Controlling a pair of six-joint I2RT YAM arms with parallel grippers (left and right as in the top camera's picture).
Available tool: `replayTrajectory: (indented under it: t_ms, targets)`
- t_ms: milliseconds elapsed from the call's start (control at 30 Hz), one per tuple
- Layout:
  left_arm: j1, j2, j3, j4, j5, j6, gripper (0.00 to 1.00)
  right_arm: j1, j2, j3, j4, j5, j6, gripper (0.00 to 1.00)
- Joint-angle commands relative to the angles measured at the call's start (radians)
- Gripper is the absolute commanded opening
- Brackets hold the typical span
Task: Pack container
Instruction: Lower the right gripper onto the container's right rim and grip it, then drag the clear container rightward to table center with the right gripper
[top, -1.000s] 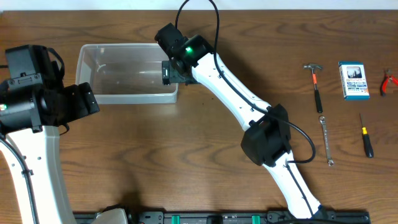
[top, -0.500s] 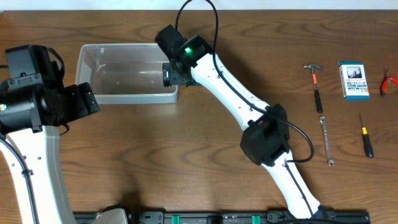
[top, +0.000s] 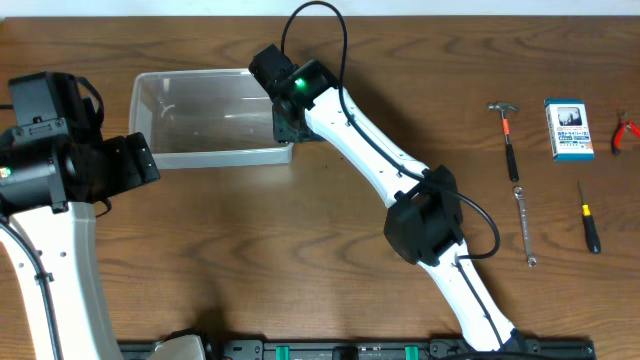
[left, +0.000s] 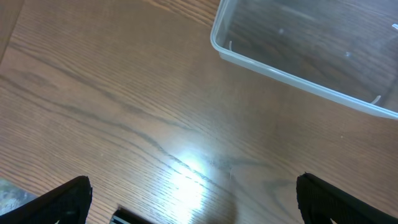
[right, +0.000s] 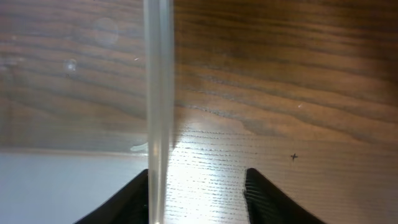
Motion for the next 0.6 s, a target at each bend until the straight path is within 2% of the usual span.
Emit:
replayTrajectory:
  t_ms: [0,67,200,500,567]
  targets:
    - [0.005,-0.002,0.011,-0.006,-0.012,0.01,0.98,0.014,0.009,0.019,-0.008,0.016,-0.002,0.4]
    - [0.005,-0.002,0.011,-0.006,-0.012,0.01,0.98,0.014,0.009,0.019,-0.011,0.016,-0.002,0.38]
    - [0.005,-0.002,0.011,-0.006,-0.012,0.009,0.98,0.01,0.009,0.019,-0.016,0.02,-0.002,0.18]
    - [0.005,-0.002,0.011,-0.006,-0.012,0.009,0.98,-0.019,0.009,0.019,-0.045,0.023,-0.002,0.01]
    - [0.005,-0.002,0.011,-0.006,-0.012,0.009,0.98,-0.028,0.009,0.02,-0.052,0.023,-0.002,0.02]
